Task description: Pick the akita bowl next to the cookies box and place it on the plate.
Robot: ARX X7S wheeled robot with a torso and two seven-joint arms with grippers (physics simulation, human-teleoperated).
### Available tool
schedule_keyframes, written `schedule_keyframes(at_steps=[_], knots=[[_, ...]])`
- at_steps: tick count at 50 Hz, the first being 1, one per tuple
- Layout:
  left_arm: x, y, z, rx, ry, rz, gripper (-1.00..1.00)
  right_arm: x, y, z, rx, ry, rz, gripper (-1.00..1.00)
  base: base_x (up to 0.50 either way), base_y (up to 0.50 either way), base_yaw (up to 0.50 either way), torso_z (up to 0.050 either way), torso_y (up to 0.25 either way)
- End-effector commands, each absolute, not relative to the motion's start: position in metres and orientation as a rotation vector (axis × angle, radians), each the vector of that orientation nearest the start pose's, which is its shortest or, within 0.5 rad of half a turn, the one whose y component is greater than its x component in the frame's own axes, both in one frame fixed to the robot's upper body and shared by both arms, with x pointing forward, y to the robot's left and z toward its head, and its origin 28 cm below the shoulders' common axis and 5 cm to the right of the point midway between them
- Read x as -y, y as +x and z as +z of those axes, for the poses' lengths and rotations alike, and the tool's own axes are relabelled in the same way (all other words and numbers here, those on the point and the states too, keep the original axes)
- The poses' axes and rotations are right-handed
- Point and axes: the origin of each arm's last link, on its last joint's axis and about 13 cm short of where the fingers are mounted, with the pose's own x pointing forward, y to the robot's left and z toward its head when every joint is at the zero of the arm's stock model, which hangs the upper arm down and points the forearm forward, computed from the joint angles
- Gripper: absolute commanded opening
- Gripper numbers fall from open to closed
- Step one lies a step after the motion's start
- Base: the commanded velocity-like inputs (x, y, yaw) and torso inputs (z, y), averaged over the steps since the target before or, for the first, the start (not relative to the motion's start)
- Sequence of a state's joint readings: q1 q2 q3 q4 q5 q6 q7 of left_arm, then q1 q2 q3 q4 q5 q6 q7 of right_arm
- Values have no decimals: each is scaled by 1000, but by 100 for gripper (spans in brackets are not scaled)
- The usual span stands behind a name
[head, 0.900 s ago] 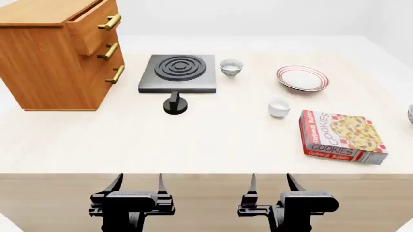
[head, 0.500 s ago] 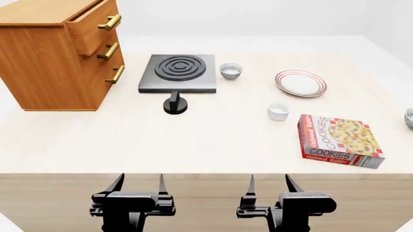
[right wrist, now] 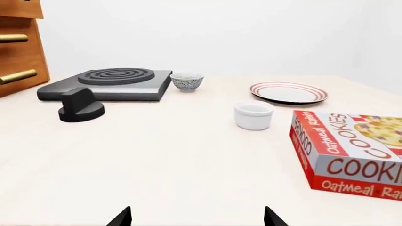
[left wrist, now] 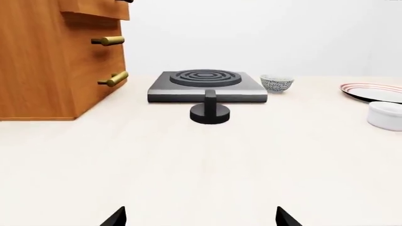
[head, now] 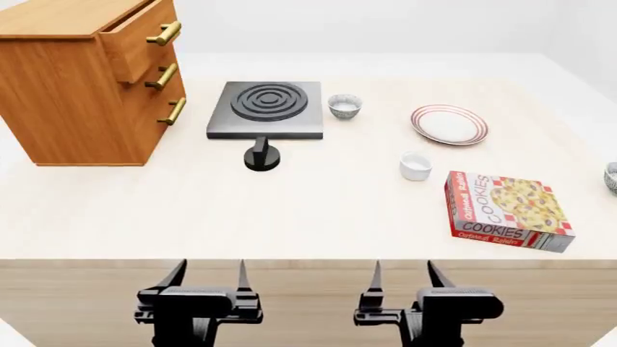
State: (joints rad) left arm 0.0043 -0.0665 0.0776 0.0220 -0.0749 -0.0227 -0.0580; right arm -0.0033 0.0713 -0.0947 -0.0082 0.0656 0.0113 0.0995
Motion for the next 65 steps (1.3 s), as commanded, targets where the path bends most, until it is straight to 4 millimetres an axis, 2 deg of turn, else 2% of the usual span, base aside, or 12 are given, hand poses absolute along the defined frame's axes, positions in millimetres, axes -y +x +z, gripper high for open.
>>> schedule_keyframes(at_steps=[1, 3, 4, 8, 10, 14, 17, 20, 21, 65], knots=[[-208, 210, 22, 23, -1, 11, 100, 96, 210, 23, 61, 8, -24, 100, 0, 0, 0, 0, 0], [-214, 209, 36, 112, -6, 48, 100, 98, 210, 38, 178, 71, -55, 100, 0, 0, 0, 0, 0], [-218, 207, 50, 210, -10, 81, 100, 100, 209, 54, 305, 114, -69, 100, 0, 0, 0, 0, 0], [-229, 197, 81, 443, 1, 217, 100, 109, 198, 90, 576, 260, -122, 100, 0, 0, 0, 0, 0], [-232, 192, 89, 494, -36, 232, 100, 111, 195, 98, 660, 262, -125, 100, 0, 0, 0, 0, 0], [-237, 184, 103, 598, 18, 299, 100, 114, 190, 108, 724, 338, -136, 100, 0, 0, 0, 0, 0], [-239, 182, 106, 624, 10, 327, 100, 113, 187, 108, 774, 282, -130, 100, 0, 0, 0, 0, 0], [-241, 183, 107, 627, 10, 330, 100, 112, 186, 108, 758, 329, -102, 100, 0, -35, 0, 0, 0], [-241, 183, 107, 629, 9, 333, 100, 113, 185, 108, 765, 374, -91, 100, 0, -500, 0, 0, 0], [-244, 183, 105, 641, -10, 374, 100, 116, 187, 109, 755, 395, -94, 100, 0, -500, 0, 0, 0]])
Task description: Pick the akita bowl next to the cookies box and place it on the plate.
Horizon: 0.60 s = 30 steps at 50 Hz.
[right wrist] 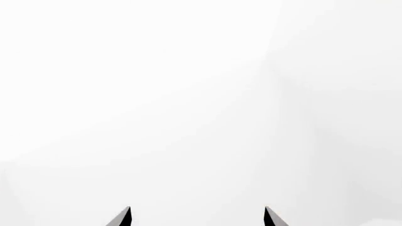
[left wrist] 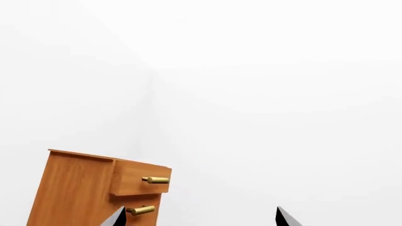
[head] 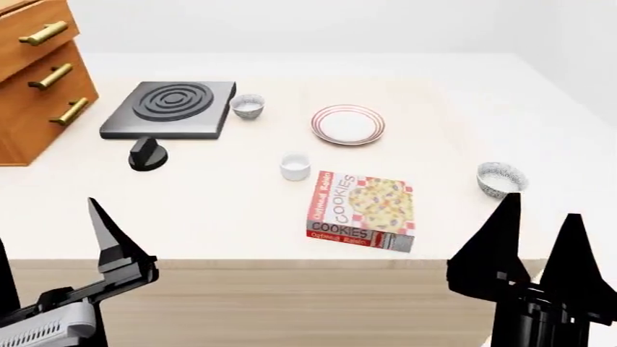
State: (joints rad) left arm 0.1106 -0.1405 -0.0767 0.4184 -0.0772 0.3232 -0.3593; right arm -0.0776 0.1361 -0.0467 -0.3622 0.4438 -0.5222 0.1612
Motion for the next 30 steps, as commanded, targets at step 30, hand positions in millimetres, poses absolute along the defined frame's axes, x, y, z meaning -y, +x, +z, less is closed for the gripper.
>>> schedule_keyframes(at_steps=[30], knots=[[-243, 183, 104, 645, 1, 374, 100, 111, 187, 108, 699, 321, -60, 100, 25, -333, 0, 0, 0]])
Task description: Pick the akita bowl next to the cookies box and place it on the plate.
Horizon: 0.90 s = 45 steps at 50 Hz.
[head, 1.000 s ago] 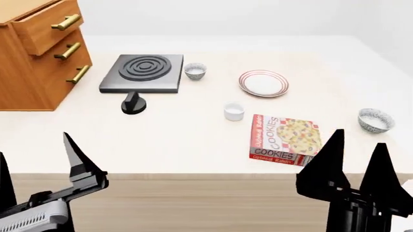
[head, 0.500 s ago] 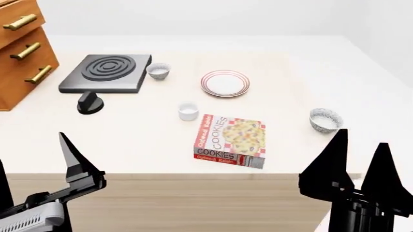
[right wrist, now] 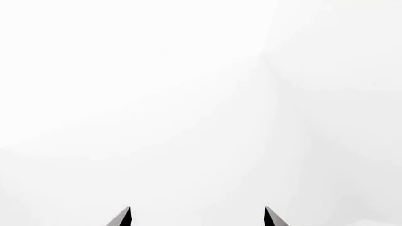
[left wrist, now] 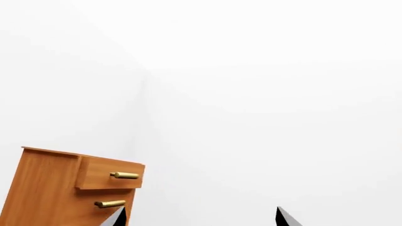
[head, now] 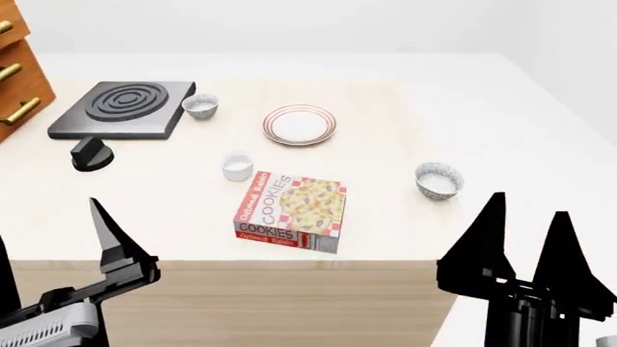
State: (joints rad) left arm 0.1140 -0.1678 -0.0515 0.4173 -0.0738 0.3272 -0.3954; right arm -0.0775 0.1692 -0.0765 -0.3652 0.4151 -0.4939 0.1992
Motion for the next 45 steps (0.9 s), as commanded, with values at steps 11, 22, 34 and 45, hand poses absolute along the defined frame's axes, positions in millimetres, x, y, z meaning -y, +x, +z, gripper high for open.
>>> schedule_keyframes(at_steps=[11, 22, 34, 45], knots=[[-244, 186, 99, 643, 6, 374, 100, 109, 187, 107, 683, 286, -42, 100, 500, 29, 0, 0, 0], [-244, 186, 98, 636, 10, 372, 100, 109, 189, 105, 667, 280, -49, 100, 500, 28, 0, 0, 0], [-243, 185, 101, 630, 11, 371, 100, 109, 190, 103, 658, 279, -62, 100, 500, 10, 0, 0, 0], [-242, 185, 100, 625, 9, 364, 100, 109, 189, 102, 658, 275, -54, 100, 500, 0, 0, 0, 0]])
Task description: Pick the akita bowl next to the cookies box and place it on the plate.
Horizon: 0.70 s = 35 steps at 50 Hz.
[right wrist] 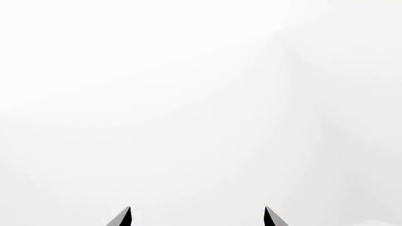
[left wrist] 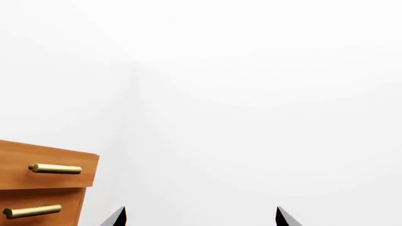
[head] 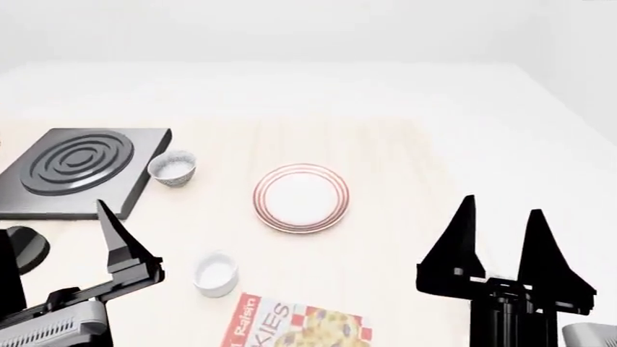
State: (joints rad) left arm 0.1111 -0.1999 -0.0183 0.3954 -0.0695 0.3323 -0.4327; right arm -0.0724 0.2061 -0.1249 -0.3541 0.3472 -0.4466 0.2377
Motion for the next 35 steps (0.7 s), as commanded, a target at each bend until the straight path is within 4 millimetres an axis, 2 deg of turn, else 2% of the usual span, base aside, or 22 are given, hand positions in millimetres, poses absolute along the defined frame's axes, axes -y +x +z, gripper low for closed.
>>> schedule_keyframes(at_steps=[1, 24, 35], knots=[[-242, 185, 100, 625, 10, 365, 100, 108, 188, 103, 657, 276, -54, 100, 500, 0, 0, 0, 0], [-241, 184, 102, 624, 5, 346, 100, 108, 188, 101, 659, 263, -53, 100, 498, 0, 0, 0, 1], [-241, 183, 102, 634, 3, 348, 100, 109, 187, 103, 667, 260, -58, 100, 21, 0, 0, 0, 0]])
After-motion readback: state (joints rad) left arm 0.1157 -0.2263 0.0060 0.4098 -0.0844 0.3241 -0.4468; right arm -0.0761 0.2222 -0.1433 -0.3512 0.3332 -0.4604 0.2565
